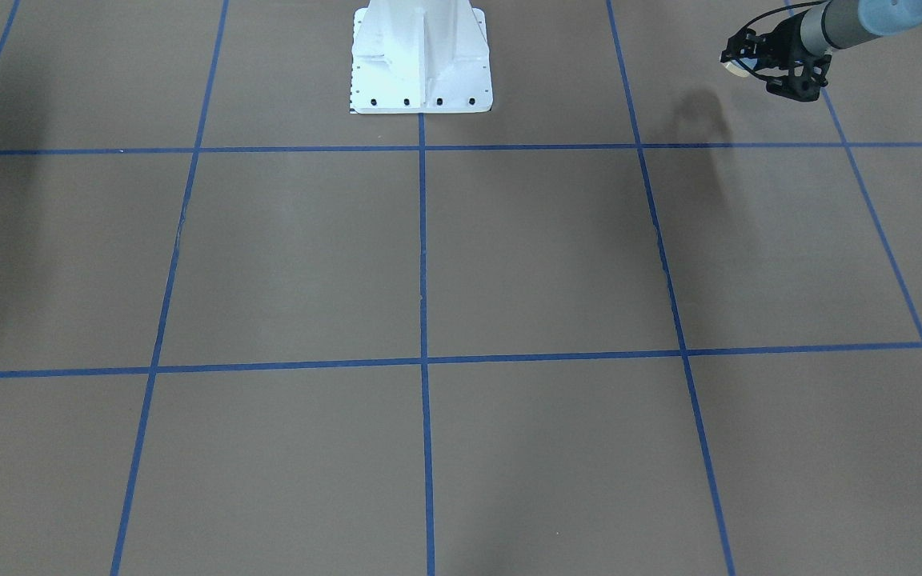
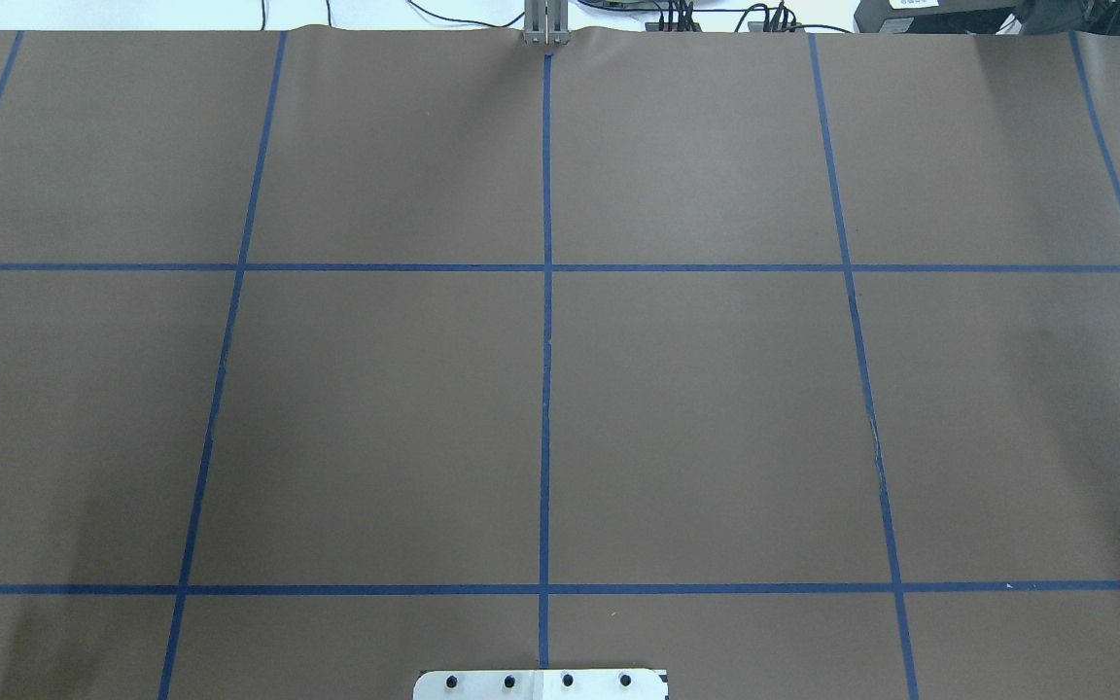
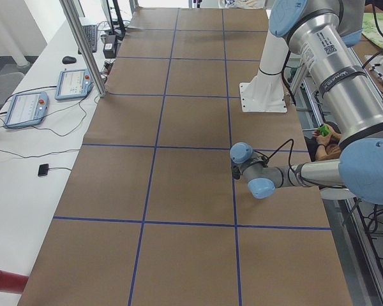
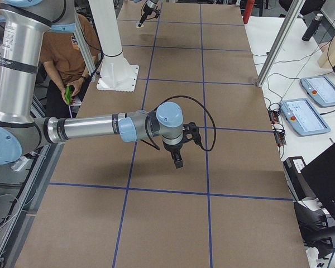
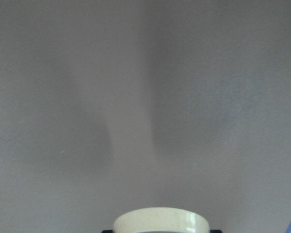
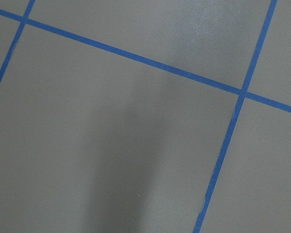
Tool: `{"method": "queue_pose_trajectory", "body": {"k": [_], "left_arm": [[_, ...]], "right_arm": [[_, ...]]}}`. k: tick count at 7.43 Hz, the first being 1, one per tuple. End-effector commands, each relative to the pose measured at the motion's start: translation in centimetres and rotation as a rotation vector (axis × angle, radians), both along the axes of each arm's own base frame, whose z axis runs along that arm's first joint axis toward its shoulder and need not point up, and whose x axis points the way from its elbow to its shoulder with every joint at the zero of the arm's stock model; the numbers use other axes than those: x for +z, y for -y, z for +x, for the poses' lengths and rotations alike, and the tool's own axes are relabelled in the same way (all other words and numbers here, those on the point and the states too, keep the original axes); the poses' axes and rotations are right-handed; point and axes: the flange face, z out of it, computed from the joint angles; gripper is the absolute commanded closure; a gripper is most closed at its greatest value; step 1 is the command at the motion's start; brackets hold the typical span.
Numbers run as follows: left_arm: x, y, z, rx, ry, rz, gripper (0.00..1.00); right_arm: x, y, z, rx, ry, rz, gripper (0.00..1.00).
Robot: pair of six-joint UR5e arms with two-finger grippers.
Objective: Place and press bell with both arms
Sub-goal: 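Move the bell with the left gripper to the grid's center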
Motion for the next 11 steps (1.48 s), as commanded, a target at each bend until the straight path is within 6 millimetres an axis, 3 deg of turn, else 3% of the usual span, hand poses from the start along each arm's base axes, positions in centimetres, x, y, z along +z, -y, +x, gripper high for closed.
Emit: {"method": "queue_pose_trajectory", "body": {"k": [1, 3, 4, 5, 7, 8, 9, 11], "left_arm": [[-3.5, 3.8, 2.4, -0.056, -0.086, 0.030, 0.87], [-7.8, 8.9, 4.2, -0.117, -0.152, 0.037, 0.87], [-9.8, 11.3, 4.1, -0.147, -0.165, 0.020, 0.87], [-11.6, 12.6, 5.5, -0.151, -0.171, 0.024, 0.87], [-18.3, 18.1, 9.2, -0.192, -0.115, -0.014, 0.87], [-20.0, 19.1, 10.2, -0.196, -0.110, -0.015, 0.87], [-23.1, 20.8, 12.1, -0.199, -0.086, -0.029, 0.87], [-34.1, 26.0, 20.0, -0.205, 0.046, -0.077, 0.86]], "right_arm": [[0.3, 0.2, 0.0, 0.001, 0.000, -0.007, 0.00], [0.9, 0.4, -0.1, 0.000, -0.001, -0.015, 0.00], [0.9, 0.5, -0.1, 0.000, -0.001, -0.015, 0.00], [0.9, 0.5, -0.2, -0.001, -0.001, -0.016, 0.00], [1.4, 0.5, -0.2, -0.001, -0.002, -0.025, 0.00], [2.0, 0.6, -0.3, -0.005, -0.003, -0.033, 0.00], [2.4, 0.6, -0.4, -0.006, -0.004, -0.039, 0.00], [2.7, 0.5, -0.4, -0.008, -0.004, -0.045, 0.00]]}}
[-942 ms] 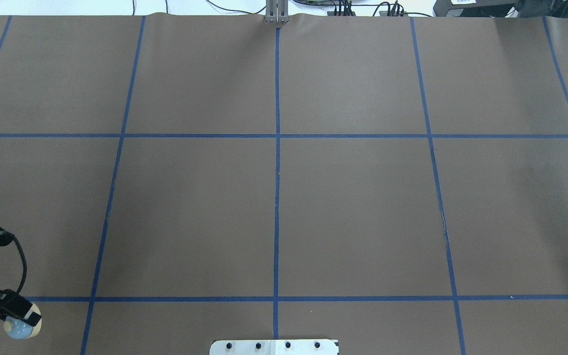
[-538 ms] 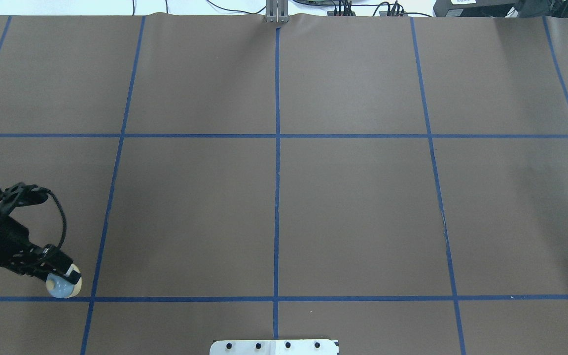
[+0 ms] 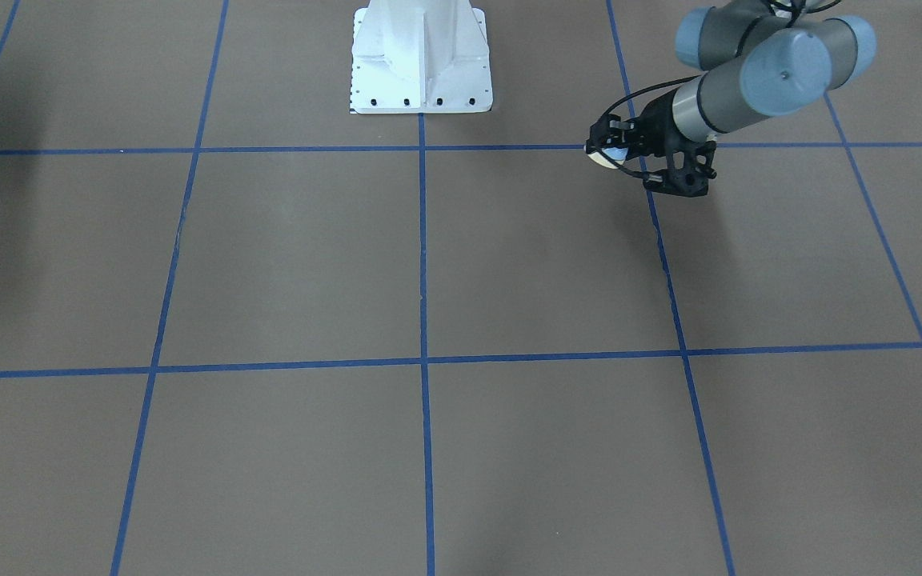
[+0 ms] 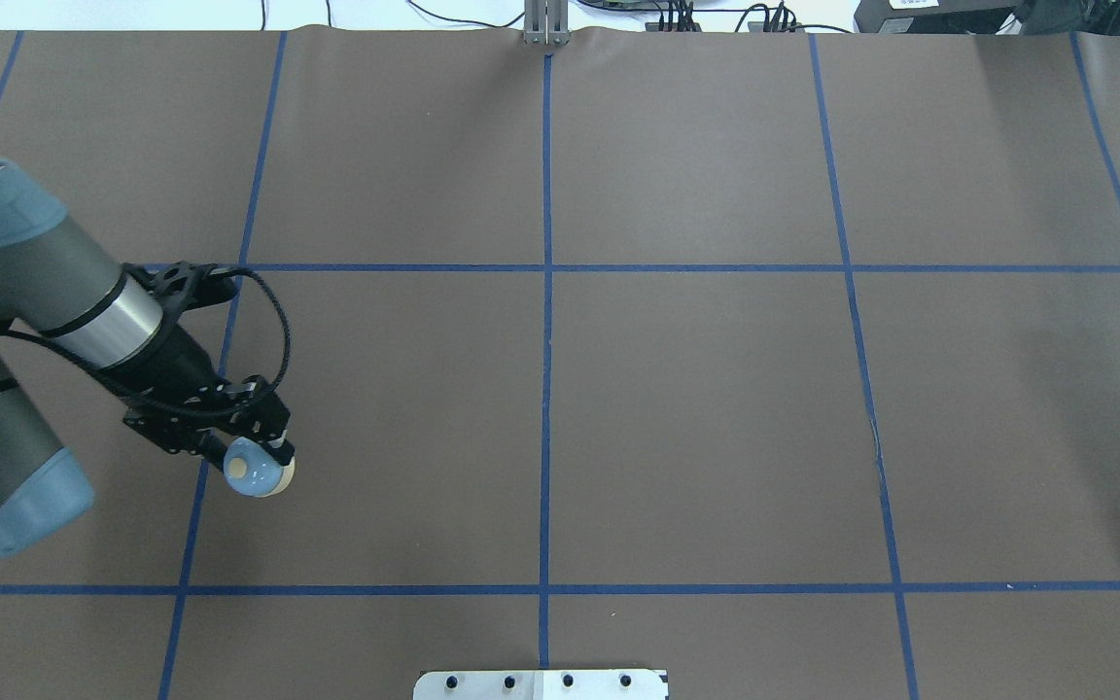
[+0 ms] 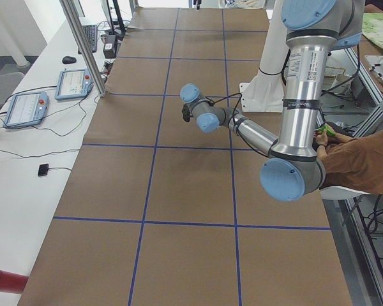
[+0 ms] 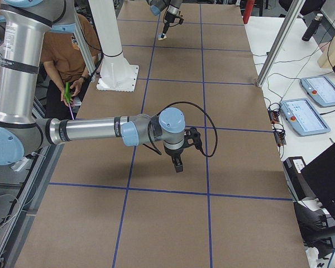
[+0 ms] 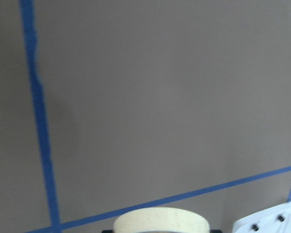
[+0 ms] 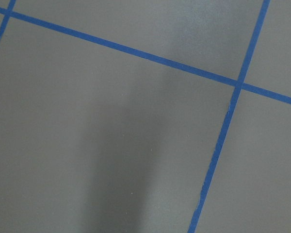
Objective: Place and press bell with both arms
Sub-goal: 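Move the bell with the left gripper to the grid's center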
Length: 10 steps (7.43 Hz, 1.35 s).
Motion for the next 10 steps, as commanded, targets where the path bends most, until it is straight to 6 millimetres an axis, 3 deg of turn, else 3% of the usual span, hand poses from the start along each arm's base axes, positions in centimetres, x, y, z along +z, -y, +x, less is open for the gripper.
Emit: {"method": "queue_pose_trajectory", "body": {"k": [1, 2, 3, 4, 7, 10], "left_arm": [[-10.3, 4.6, 8.2, 0.005, 0.096, -0.035, 0.86], [-12.7, 6.1, 12.1, -0.004, 0.131, -0.093, 0.85], [-15.9, 9.4, 16.6, -0.022, 0.180, -0.158, 0.85], [-17.2, 11.3, 20.6, -0.038, 0.248, -0.240, 0.85], [-13.0, 12.9, 25.2, -0.133, 0.324, -0.416, 0.82], [-12.9, 12.4, 26.0, -0.126, 0.304, -0.406, 0.80]], "right_arm": [[0.6, 0.0, 0.0, -0.002, -0.001, -0.009, 0.00], [0.8, 0.0, -0.1, -0.004, -0.002, -0.012, 0.00], [1.1, 0.1, -0.2, -0.007, -0.002, -0.019, 0.00], [1.2, 0.4, -0.4, -0.009, -0.004, -0.020, 0.00], [1.2, 0.3, -0.4, -0.010, 0.000, -0.020, 0.00], [1.2, 0.3, -0.5, -0.012, 0.003, -0.021, 0.00]]}}
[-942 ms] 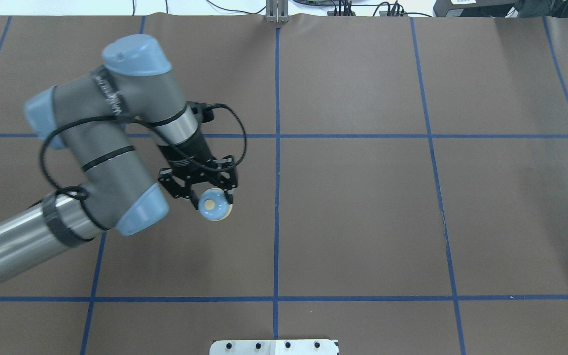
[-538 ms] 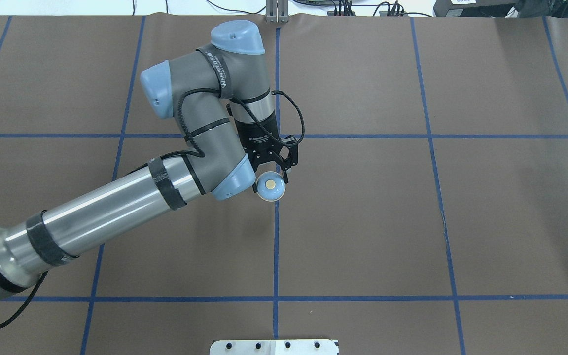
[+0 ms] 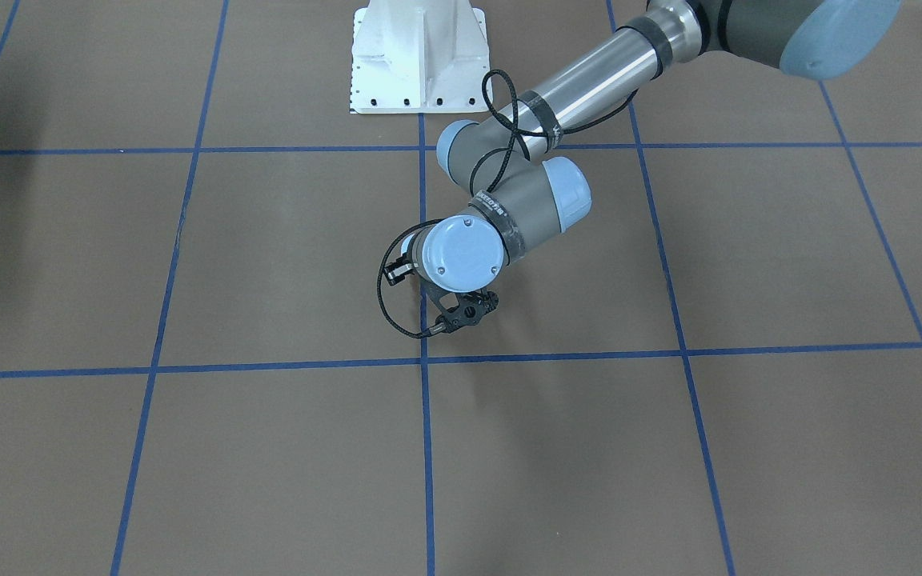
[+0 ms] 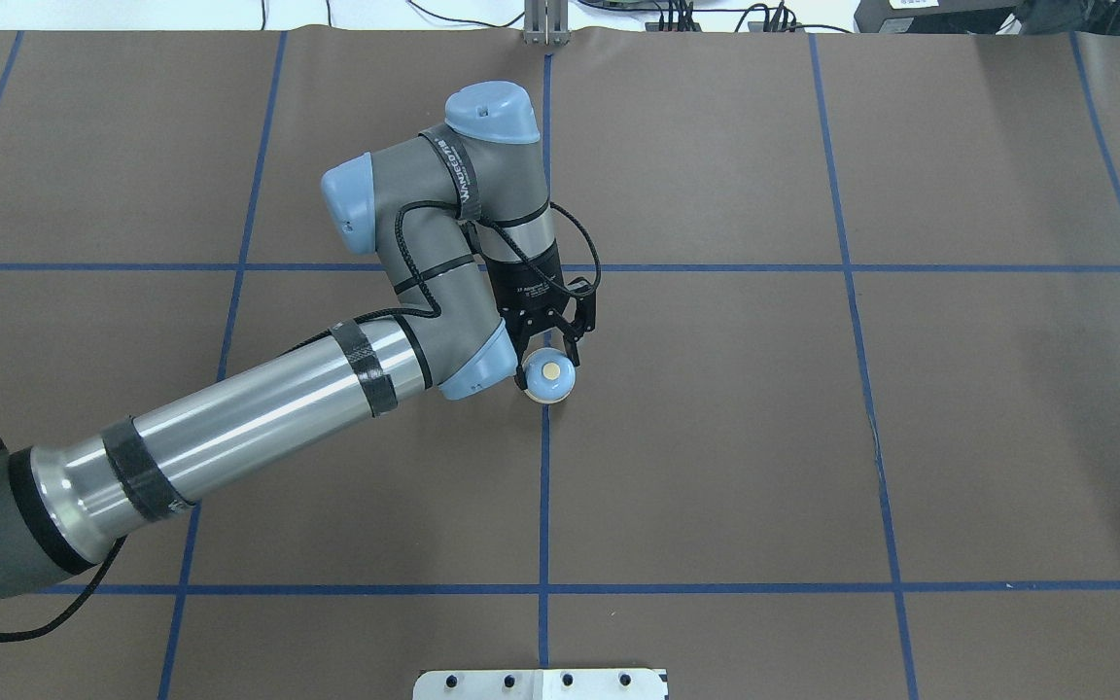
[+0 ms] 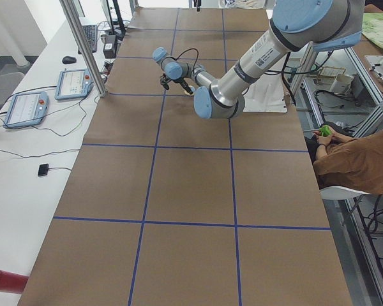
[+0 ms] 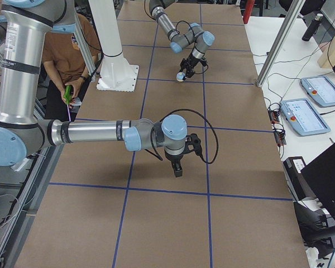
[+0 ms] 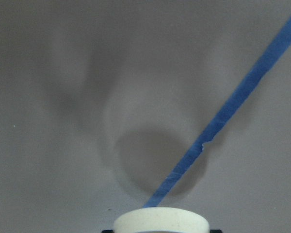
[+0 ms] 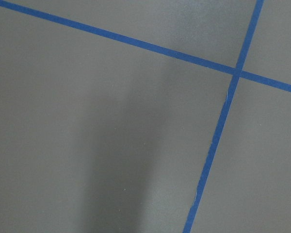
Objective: Place and press bell with both arms
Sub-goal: 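Move the bell with the left gripper to the grid's center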
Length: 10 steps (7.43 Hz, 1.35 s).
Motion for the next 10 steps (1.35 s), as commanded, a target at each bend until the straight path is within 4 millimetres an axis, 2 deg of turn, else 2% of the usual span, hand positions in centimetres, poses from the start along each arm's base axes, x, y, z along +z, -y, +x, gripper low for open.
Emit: {"method": "queue_pose_trajectory", "body": {"k": [1, 2, 4, 7, 10], "left_arm": [[0.0, 0.0, 0.1, -0.002, -0.007, 0.003, 0.75], [0.3, -0.2, 0.3, 0.001, -0.005, 0.002, 0.74], [0.8, -0.6, 0.6, 0.009, -0.001, -0.002, 0.64], [0.7, -1.5, 1.3, 0.025, -0.006, 0.003, 0.56], [1.0, -1.8, 1.5, 0.029, -0.008, 0.004, 0.51]], "right_arm": [[-0.1, 0.0, 0.0, -0.001, 0.002, 0.001, 0.00], [0.0, 0.0, 0.0, 0.000, 0.001, 0.000, 0.00], [-0.1, 0.0, 0.0, 0.000, 0.001, 0.003, 0.00], [-0.1, 0.0, 0.0, 0.000, -0.001, 0.003, 0.00], [-0.1, 0.0, 0.0, 0.000, 0.001, 0.005, 0.00]]}}
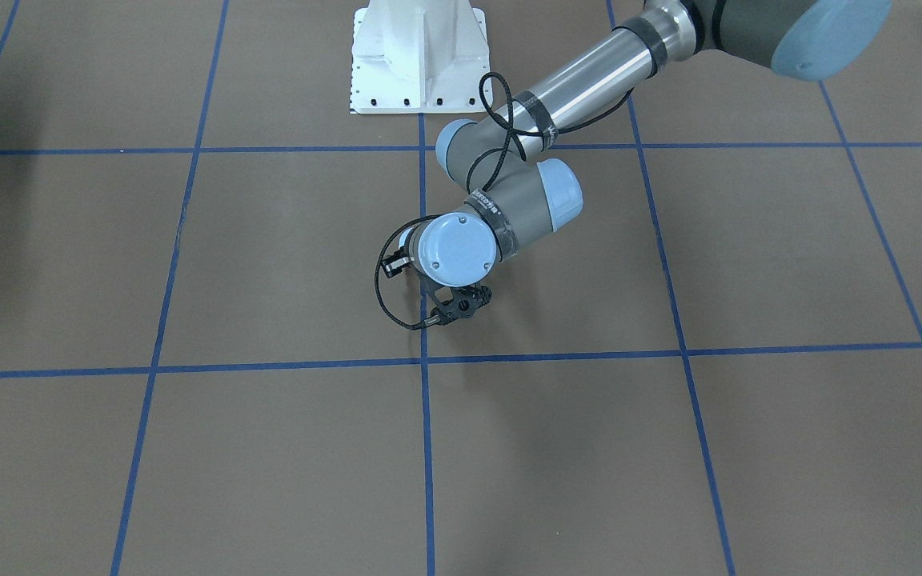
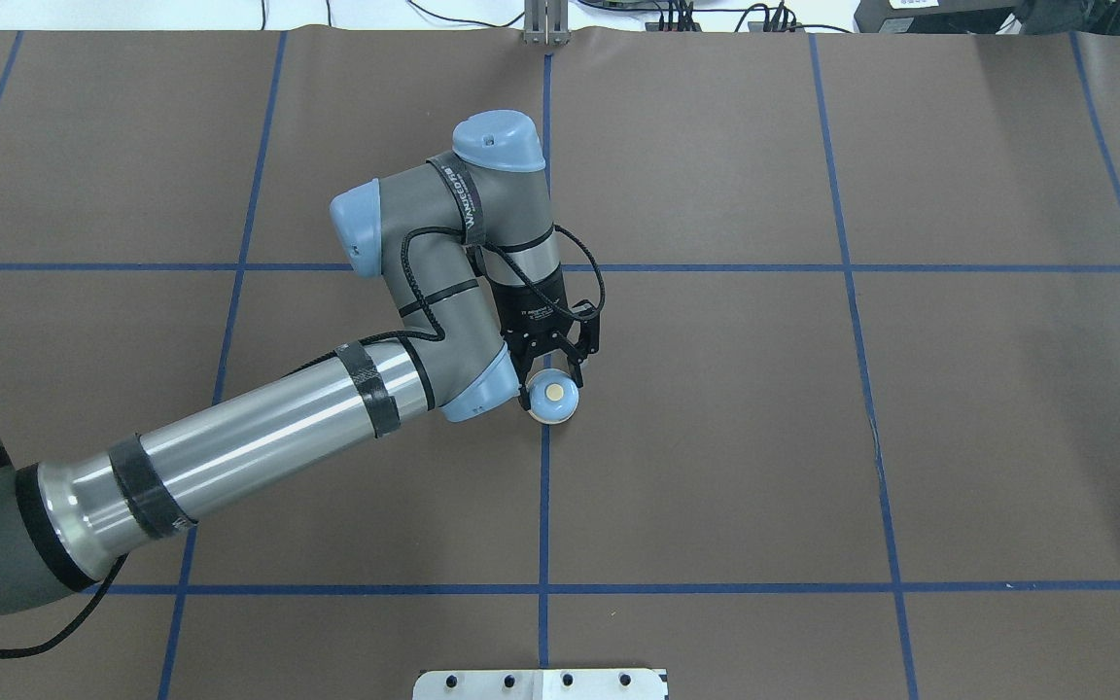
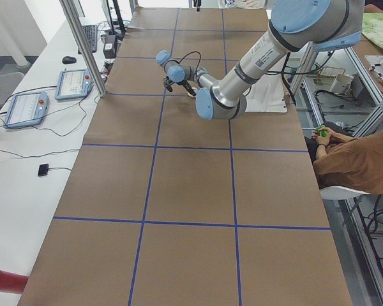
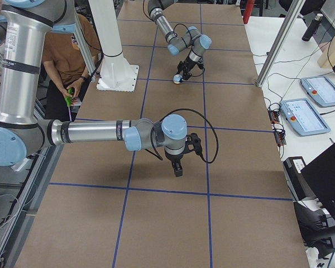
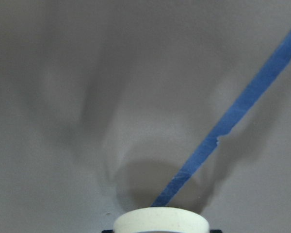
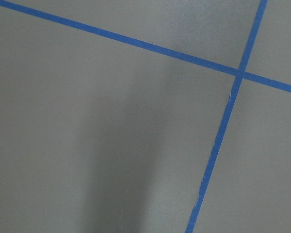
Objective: Place and press bell with both arms
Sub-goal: 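Lower the bell onto the table and open the left gripper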
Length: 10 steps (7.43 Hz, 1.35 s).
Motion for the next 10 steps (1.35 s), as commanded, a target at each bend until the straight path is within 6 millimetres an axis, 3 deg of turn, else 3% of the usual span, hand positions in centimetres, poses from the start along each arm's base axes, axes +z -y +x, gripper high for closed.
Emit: {"method": "queue_pose_trajectory", "body": {"k": [1, 3, 5, 6, 7, 10], "left_arm": [[0.67, -0.09, 0.03, 0.001, 0.005, -0.003, 0.51], [0.69, 0.01, -0.05, 0.001, 0.005, -0.003, 0.49], [0.81, 0.22, -0.22, -0.003, 0.005, -0.001, 0.38], [0.74, 0.20, -0.24, -0.002, 0.003, 0.001, 0.27], [1.39, -0.07, -0.19, 0.000, 0.009, -0.003, 0.01], [0.84, 0.45, -0.95, -0.008, -0.005, 0.003, 0.01]], "right_arm": [[0.00, 0.00, 0.00, 0.001, 0.000, -0.001, 0.00], [-0.09, 0.00, -0.01, 0.001, 0.002, 0.000, 0.00], [-0.09, 0.00, -0.01, 0.001, 0.002, 0.000, 0.00], [0.01, -0.01, 0.00, 0.001, 0.000, -0.002, 0.00], [0.01, -0.01, 0.00, 0.001, 0.000, -0.002, 0.00], [-0.05, 0.06, -0.07, -0.001, 0.000, -0.001, 0.00]]}}
